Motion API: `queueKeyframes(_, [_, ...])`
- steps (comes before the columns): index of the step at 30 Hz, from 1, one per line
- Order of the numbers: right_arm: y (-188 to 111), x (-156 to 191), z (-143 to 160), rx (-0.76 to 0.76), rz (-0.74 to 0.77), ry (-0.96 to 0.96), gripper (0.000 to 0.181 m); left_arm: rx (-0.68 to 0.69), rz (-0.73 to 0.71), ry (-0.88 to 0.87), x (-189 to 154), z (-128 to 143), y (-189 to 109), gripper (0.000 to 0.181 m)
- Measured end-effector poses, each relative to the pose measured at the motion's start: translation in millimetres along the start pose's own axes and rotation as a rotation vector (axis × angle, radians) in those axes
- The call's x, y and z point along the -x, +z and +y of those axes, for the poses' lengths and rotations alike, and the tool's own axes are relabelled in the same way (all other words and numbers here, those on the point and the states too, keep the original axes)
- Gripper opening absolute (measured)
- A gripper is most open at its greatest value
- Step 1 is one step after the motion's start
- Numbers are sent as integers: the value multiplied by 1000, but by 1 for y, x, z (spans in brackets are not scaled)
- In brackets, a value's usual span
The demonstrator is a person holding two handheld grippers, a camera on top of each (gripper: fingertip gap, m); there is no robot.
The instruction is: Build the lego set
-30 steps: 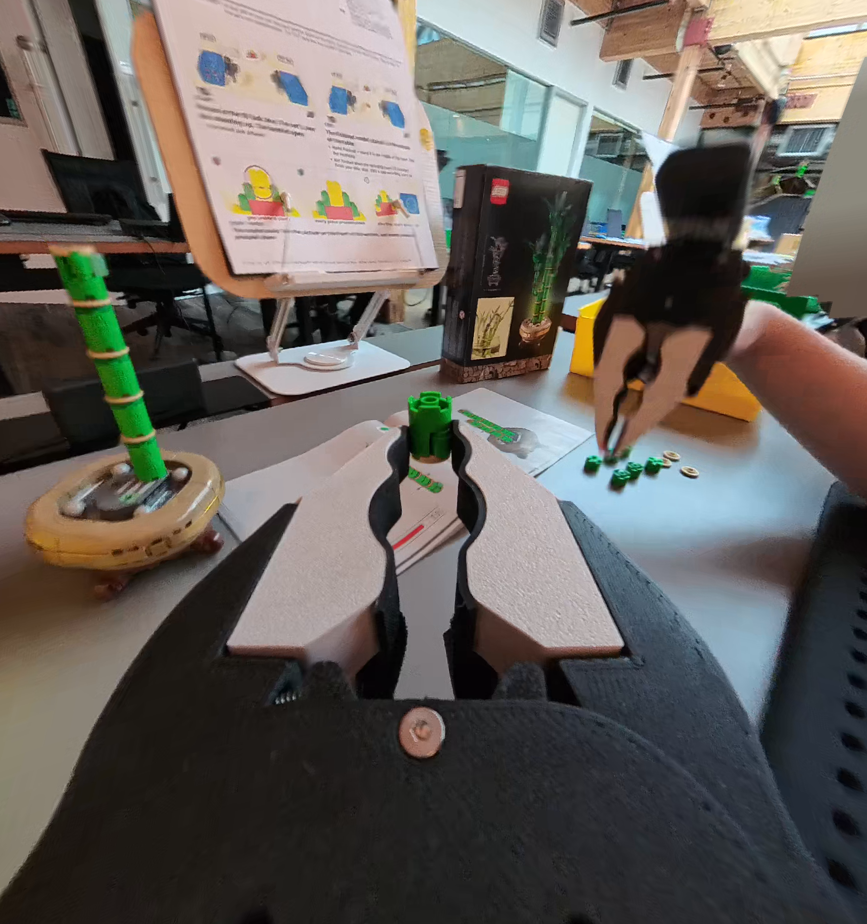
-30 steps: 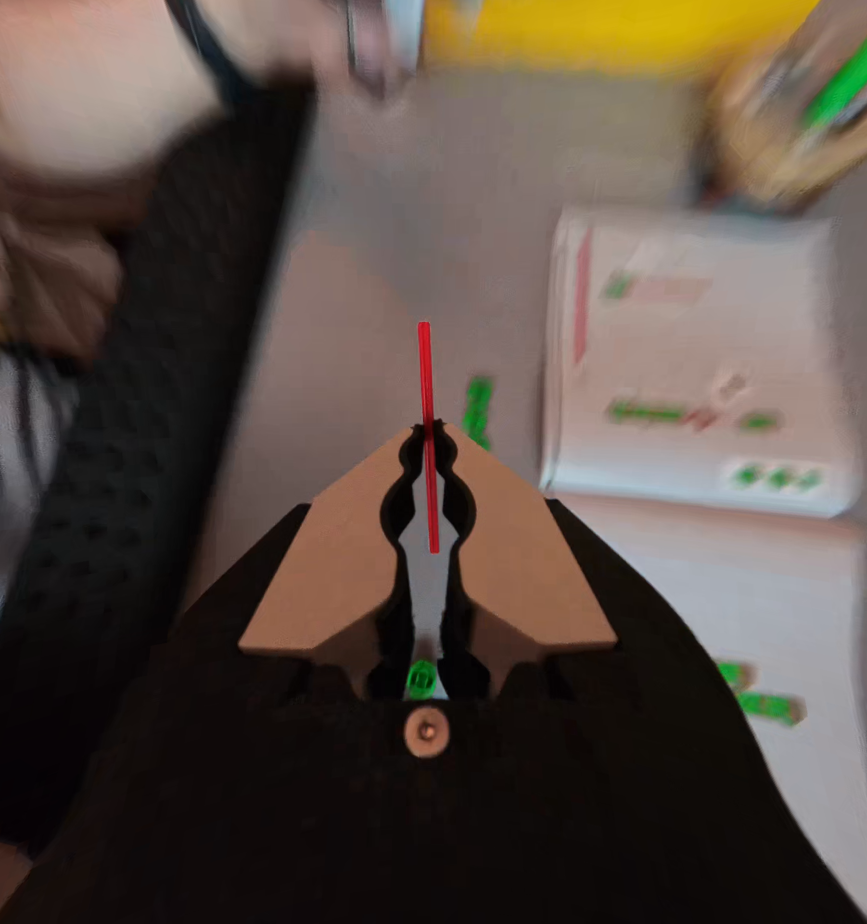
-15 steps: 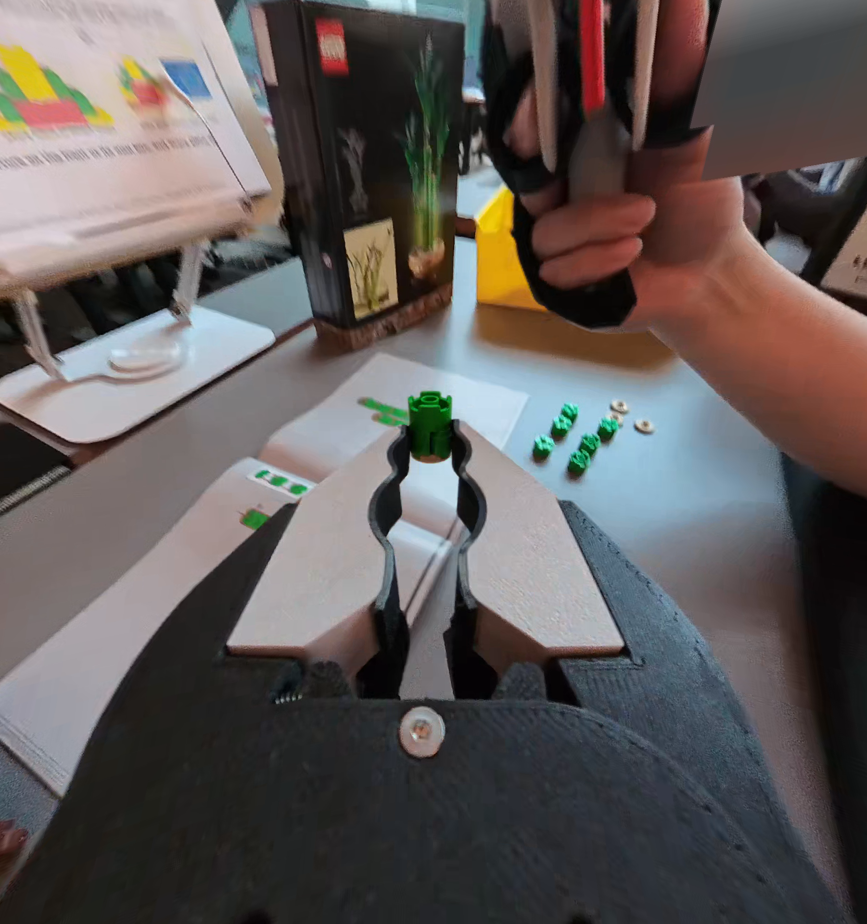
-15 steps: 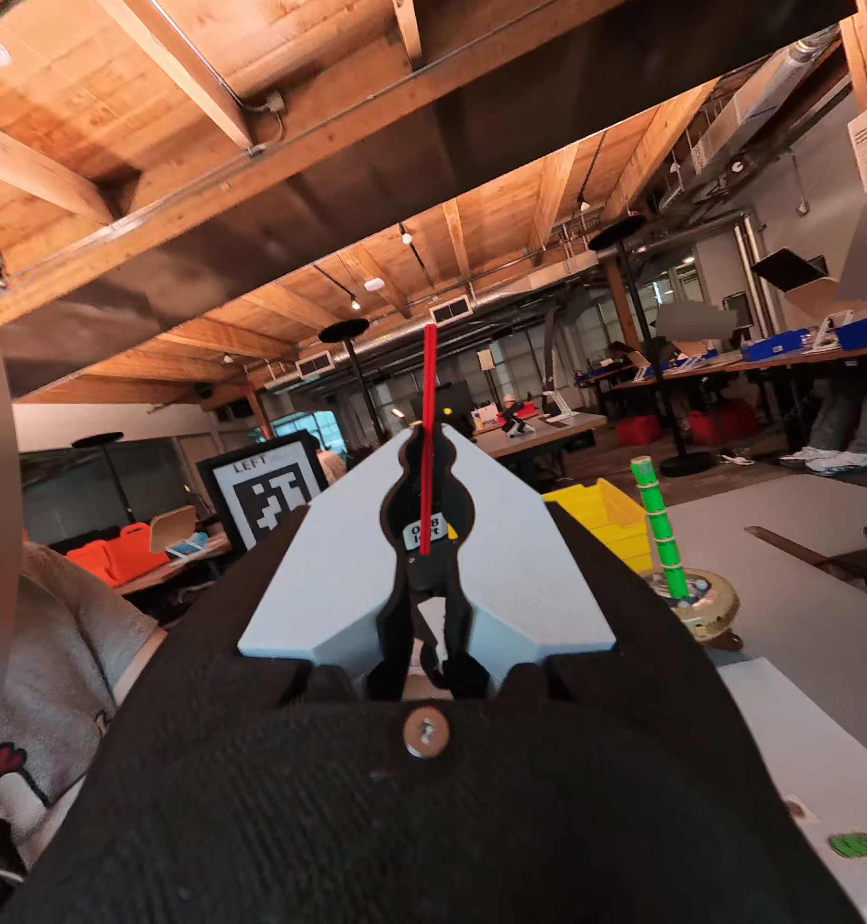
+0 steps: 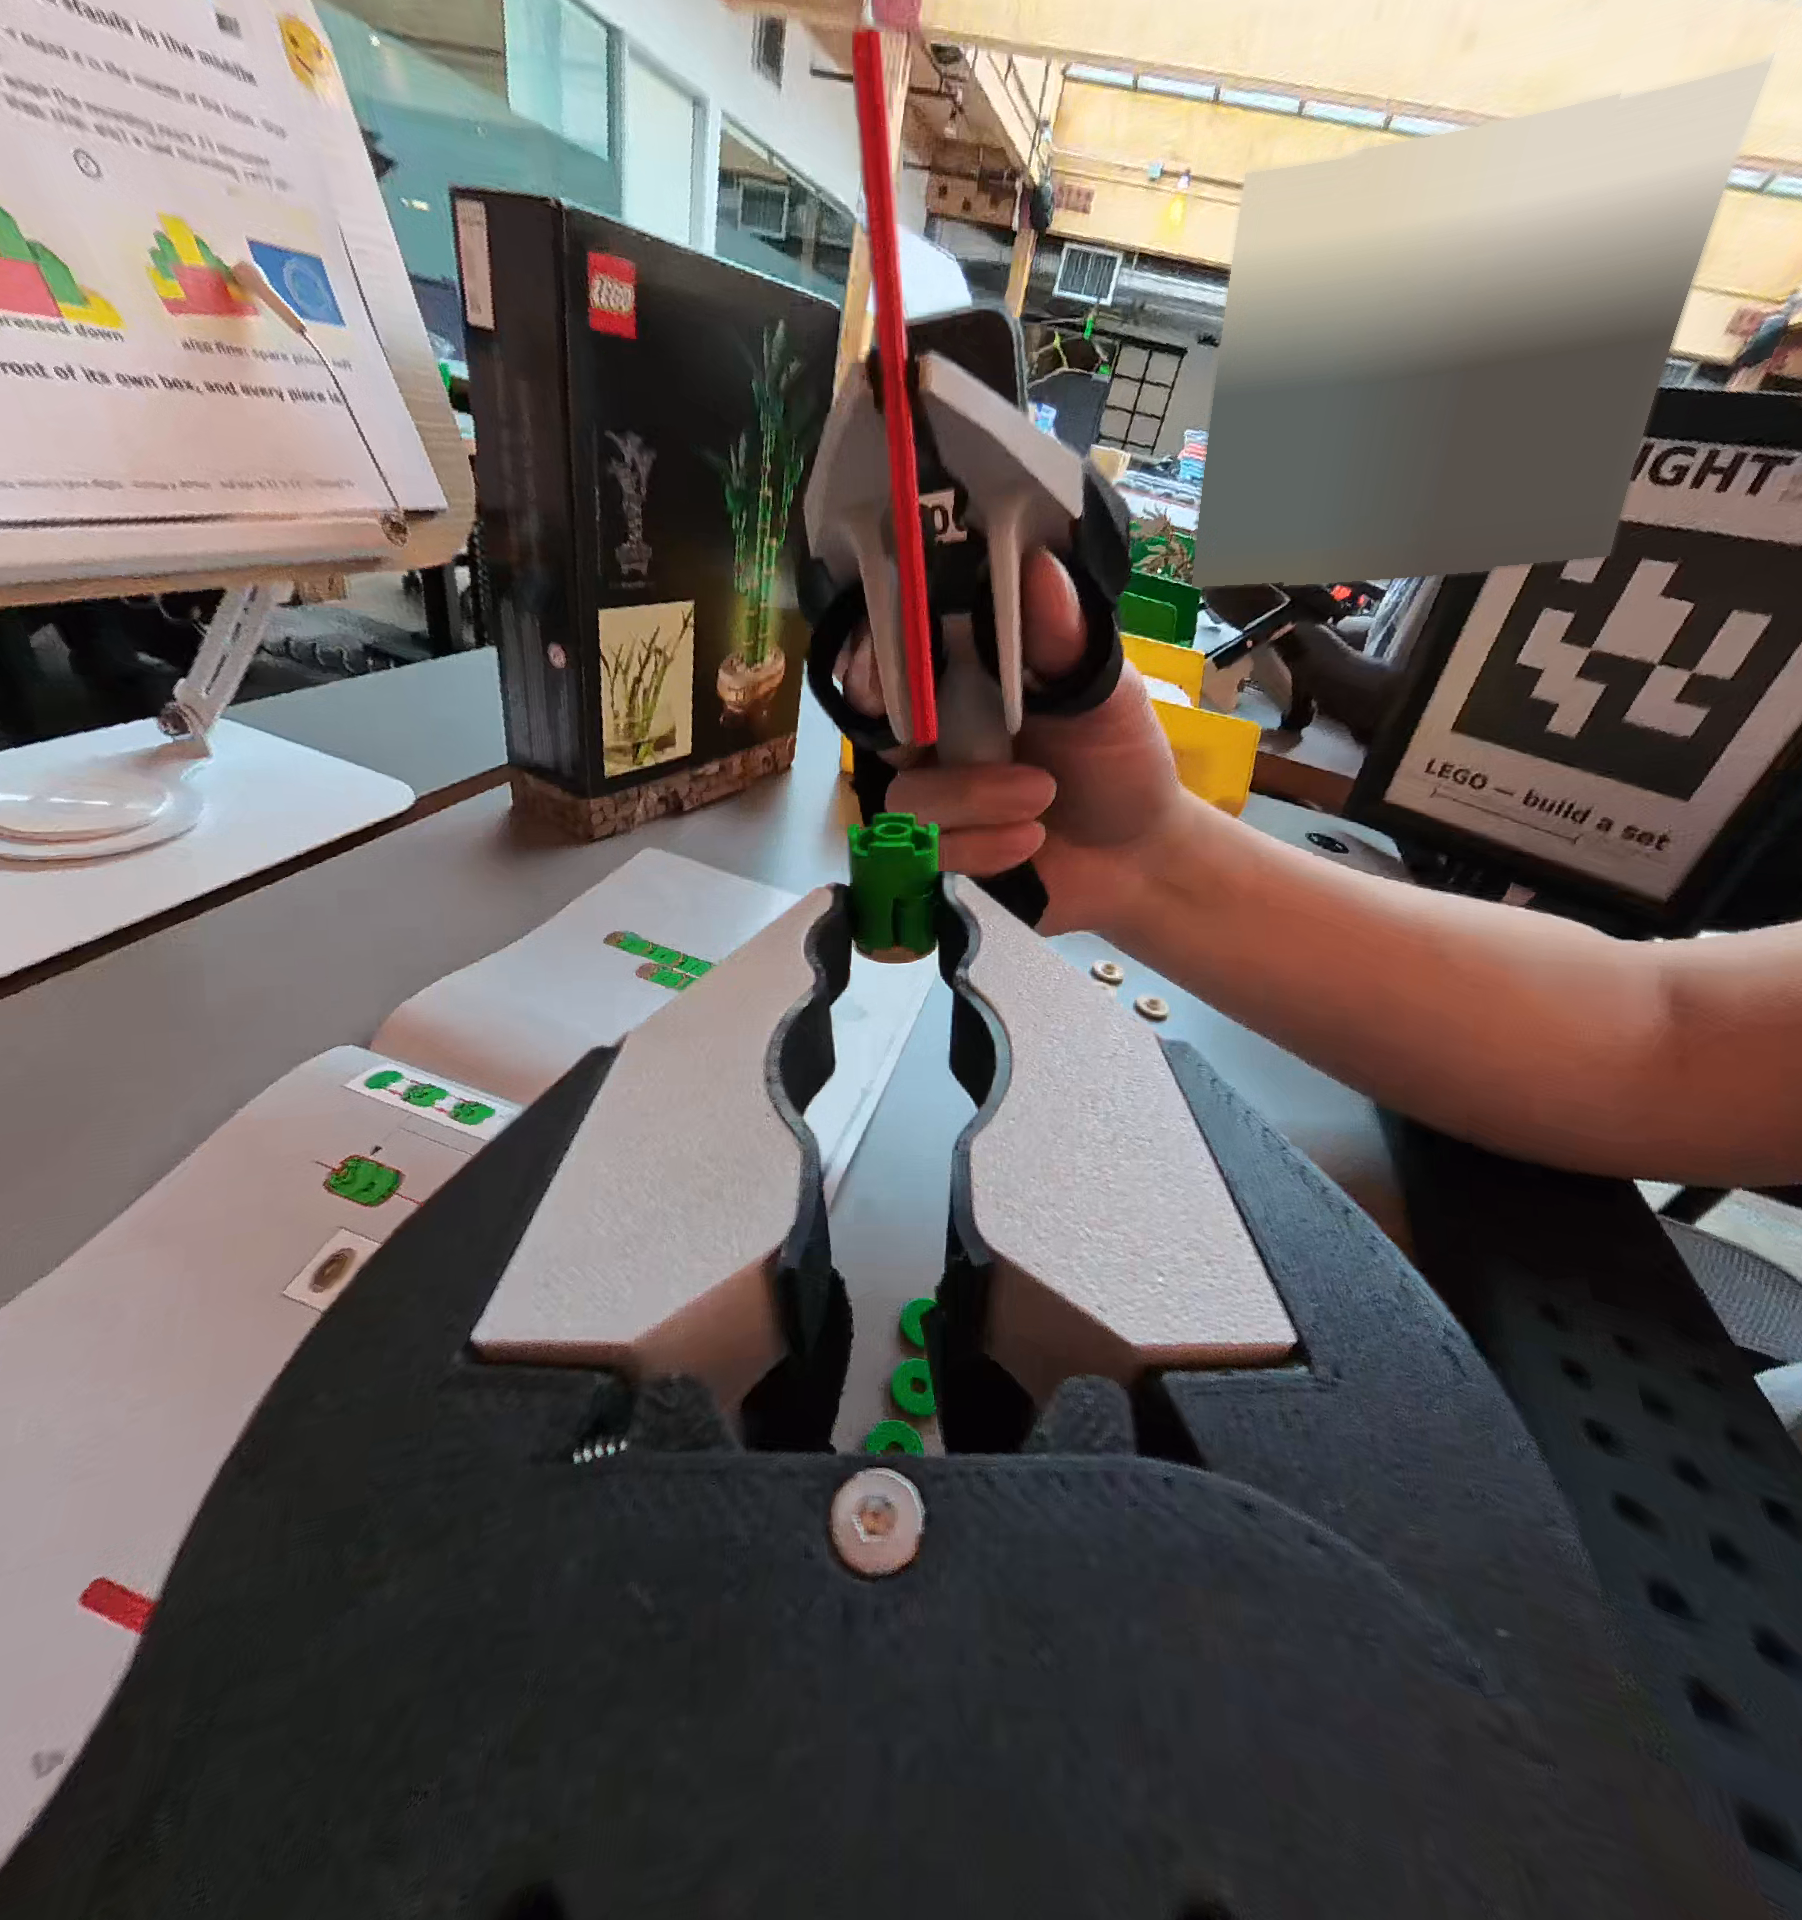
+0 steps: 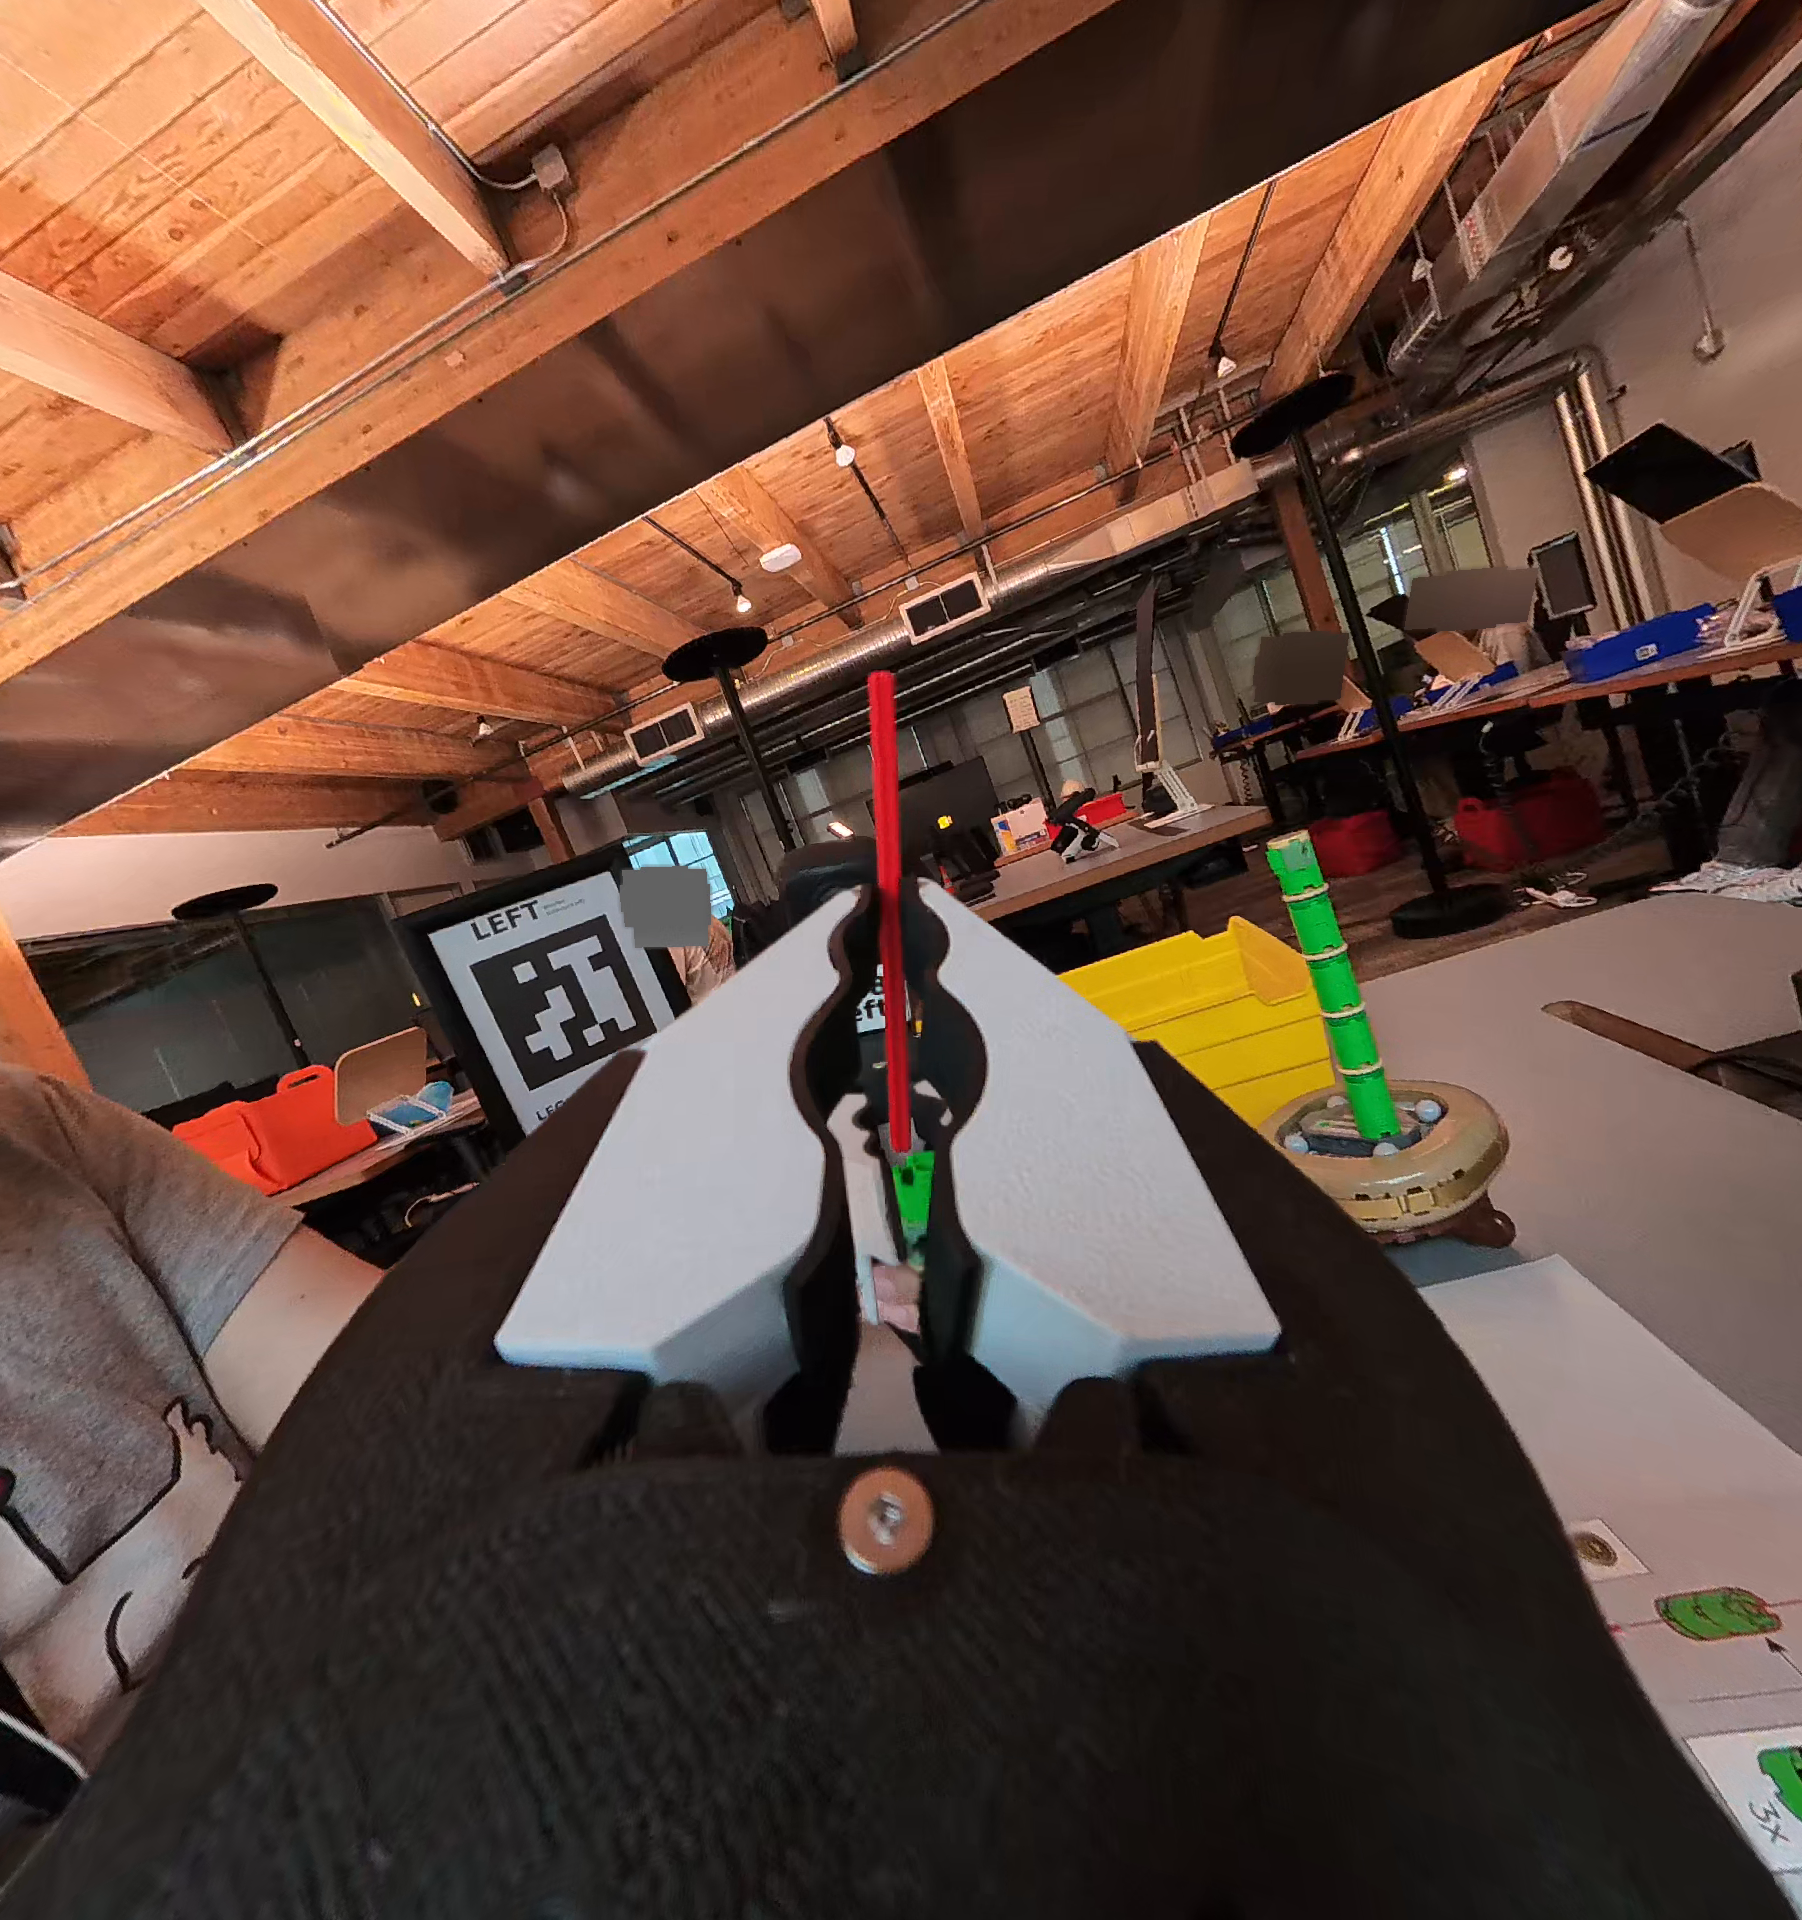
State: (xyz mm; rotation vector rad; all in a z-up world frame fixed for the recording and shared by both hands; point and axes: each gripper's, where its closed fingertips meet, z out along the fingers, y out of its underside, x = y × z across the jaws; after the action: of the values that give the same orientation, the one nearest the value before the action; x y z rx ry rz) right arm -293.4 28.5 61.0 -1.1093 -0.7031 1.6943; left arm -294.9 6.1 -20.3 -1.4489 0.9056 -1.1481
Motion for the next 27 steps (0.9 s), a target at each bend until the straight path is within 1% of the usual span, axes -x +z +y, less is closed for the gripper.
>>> queueKeyframes(3, [3,5,-3,-14,-20,3,2,-19,-52,111,0,-8,-4,14])
queueKeyframes(5, [5,20,-13,-47,-75,-5,2,-46,-95,230,-5,-17,-7,14])
queueKeyframes(8, [9,49,-29,-53,-147,-65,2,-57,-156,481,-24,-31,-9,14])
queueKeyframes(9, [11,59,-31,-33,-167,-94,2,-71,-165,546,-32,-36,-9,14])
queueKeyframes(11, [15,81,-27,26,-235,-147,2,-107,-140,625,-51,-44,-9,14])
queueKeyframes(14, [16,115,-19,83,-374,-232,2,-148,-99,705,-71,-52,-11,14])
queueKeyframes(16, [17,128,-16,102,-428,-242,2,-161,-80,748,-80,-52,-13,14])
queueKeyframes(20, [23,128,-7,144,-421,-251,2,-152,-73,773,-84,-50,-13,14])
queueKeyframes(27, [21,126,-4,142,-430,-262,2,-135,-48,745,-86,-47,-12,14])
